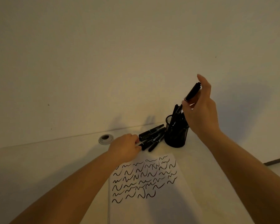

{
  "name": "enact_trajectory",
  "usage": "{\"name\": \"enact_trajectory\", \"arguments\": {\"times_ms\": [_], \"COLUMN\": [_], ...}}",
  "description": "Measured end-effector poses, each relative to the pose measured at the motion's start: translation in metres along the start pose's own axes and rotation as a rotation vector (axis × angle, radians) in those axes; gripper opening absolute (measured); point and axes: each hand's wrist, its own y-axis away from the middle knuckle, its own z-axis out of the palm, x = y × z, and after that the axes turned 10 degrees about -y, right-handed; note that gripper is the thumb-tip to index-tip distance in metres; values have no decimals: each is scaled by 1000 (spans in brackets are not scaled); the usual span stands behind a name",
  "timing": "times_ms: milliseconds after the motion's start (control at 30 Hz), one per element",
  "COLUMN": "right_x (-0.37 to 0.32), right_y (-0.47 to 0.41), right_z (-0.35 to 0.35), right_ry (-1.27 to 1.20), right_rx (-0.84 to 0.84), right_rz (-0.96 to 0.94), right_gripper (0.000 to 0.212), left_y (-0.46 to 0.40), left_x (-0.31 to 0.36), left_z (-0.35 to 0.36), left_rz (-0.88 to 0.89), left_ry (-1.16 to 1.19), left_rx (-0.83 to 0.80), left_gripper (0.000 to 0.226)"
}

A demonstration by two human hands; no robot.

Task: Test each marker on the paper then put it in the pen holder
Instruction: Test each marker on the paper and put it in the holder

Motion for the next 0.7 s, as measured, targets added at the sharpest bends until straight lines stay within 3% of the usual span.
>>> {"name": "enact_trajectory", "arguments": {"times_ms": [200, 700], "right_x": [22, 55], "right_y": [-8, 6], "right_z": [17, 48], "right_ry": [89, 435], "right_rx": [19, -222], "right_rz": [-50, -114], "right_gripper": [62, 28], "left_y": [-23, -42], "left_x": [1, 2], "left_z": [19, 46], "left_rz": [26, -37], "left_ry": [-129, -102], "left_rx": [11, 87], "left_gripper": [36, 28]}}
